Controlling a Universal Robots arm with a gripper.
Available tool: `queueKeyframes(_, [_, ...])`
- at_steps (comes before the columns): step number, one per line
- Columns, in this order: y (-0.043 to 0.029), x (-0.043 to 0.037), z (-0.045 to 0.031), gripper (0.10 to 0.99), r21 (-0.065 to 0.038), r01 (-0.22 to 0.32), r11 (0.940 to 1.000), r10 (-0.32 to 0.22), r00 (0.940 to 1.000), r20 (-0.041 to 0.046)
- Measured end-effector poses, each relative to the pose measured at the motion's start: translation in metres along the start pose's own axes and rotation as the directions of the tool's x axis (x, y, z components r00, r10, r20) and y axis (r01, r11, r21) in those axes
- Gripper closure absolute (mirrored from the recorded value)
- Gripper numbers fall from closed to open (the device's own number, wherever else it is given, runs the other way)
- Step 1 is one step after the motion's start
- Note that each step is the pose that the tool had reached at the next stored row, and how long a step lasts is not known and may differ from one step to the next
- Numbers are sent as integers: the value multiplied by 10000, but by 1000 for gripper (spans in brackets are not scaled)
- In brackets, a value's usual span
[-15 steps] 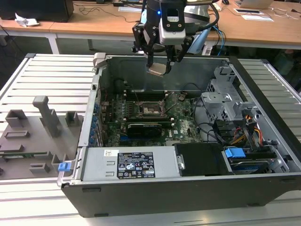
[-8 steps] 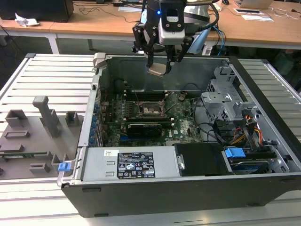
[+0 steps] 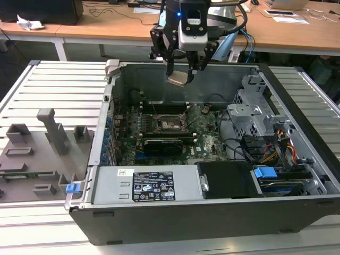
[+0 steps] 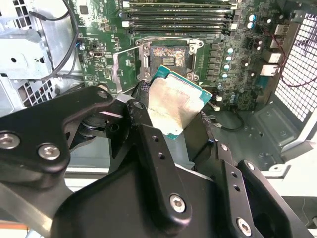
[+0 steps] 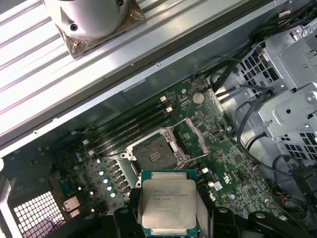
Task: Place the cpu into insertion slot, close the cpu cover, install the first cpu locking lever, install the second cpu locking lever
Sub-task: 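Place the cpu into insertion slot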
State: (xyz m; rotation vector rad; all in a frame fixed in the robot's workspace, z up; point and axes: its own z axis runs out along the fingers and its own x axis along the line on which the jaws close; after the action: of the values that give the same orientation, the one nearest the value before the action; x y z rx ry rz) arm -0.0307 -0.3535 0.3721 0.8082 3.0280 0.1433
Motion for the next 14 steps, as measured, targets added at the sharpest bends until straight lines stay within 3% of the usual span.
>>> queueKeyframes(14, [-1,2,2,561,-8,-408,9992,408,9992,37])
